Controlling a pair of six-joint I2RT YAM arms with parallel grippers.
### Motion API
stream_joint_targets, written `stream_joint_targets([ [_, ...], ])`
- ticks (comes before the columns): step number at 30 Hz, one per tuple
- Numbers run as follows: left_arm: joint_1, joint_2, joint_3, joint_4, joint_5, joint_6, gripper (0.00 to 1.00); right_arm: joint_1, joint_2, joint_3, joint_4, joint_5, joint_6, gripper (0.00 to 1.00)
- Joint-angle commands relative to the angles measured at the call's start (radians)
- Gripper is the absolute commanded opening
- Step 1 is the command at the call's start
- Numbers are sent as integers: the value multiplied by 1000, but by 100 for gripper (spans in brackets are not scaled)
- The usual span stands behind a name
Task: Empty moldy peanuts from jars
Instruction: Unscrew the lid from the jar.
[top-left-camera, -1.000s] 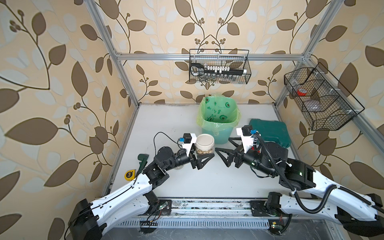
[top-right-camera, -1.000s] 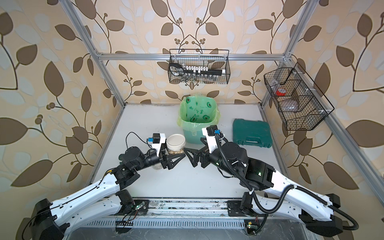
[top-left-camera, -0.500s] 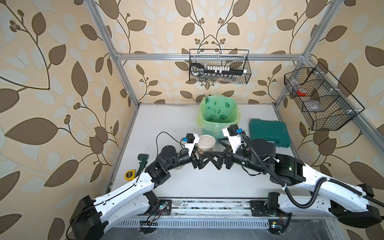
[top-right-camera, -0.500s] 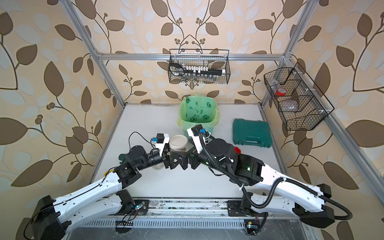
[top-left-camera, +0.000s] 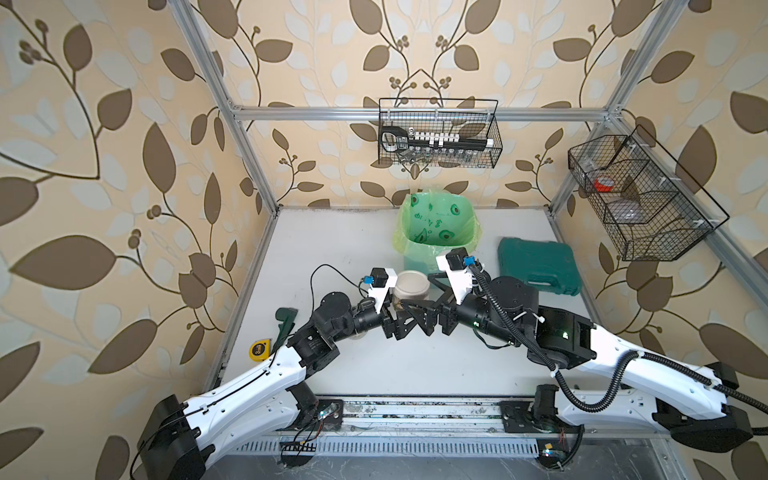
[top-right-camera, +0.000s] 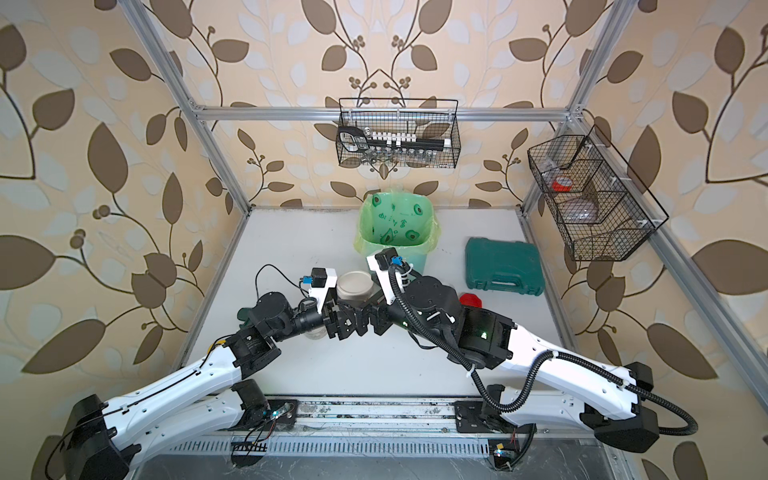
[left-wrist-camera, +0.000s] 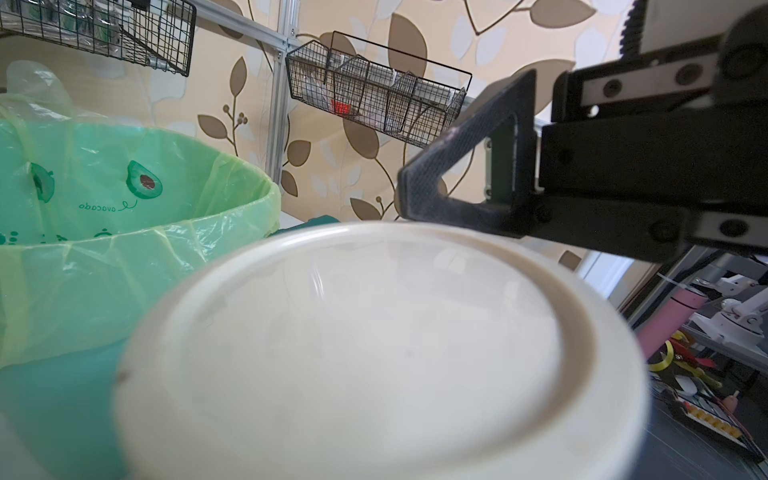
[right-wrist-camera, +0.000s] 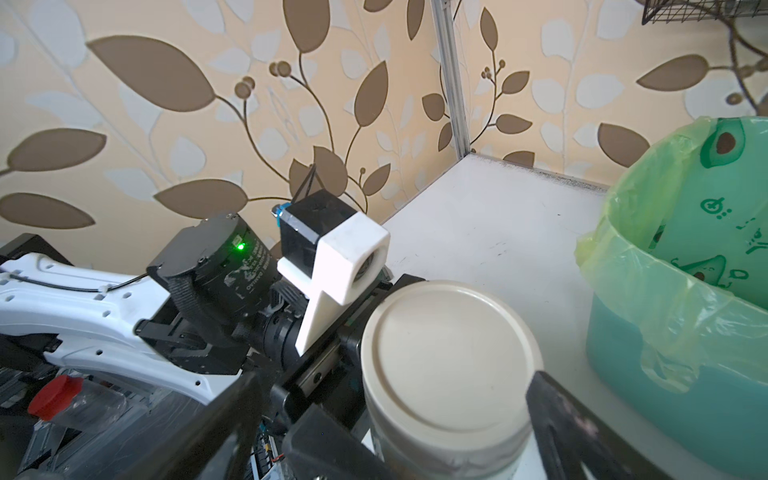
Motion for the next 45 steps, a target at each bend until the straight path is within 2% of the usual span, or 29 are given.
stream_joint_targets([
  [1,0,-28,27,84,12,14,0,6,23,-15,39,22,8,99],
  [7,0,-33,28,87,15,7,0,6,63,-18,57,14,20,99],
  [21,1,-47,27,94,9,4,0,-18,-3,-100,65,25,40,99],
  [29,1,-36,27,106,16,4,0,-20,13,-75,50,46,30,99],
  [37,0,-49,22,109,20,6,0,-48,57,-47,63,15,35,99],
  [45,1,-84,9,107,10,11,0,-80,-13,-125,94,-7,55,99],
])
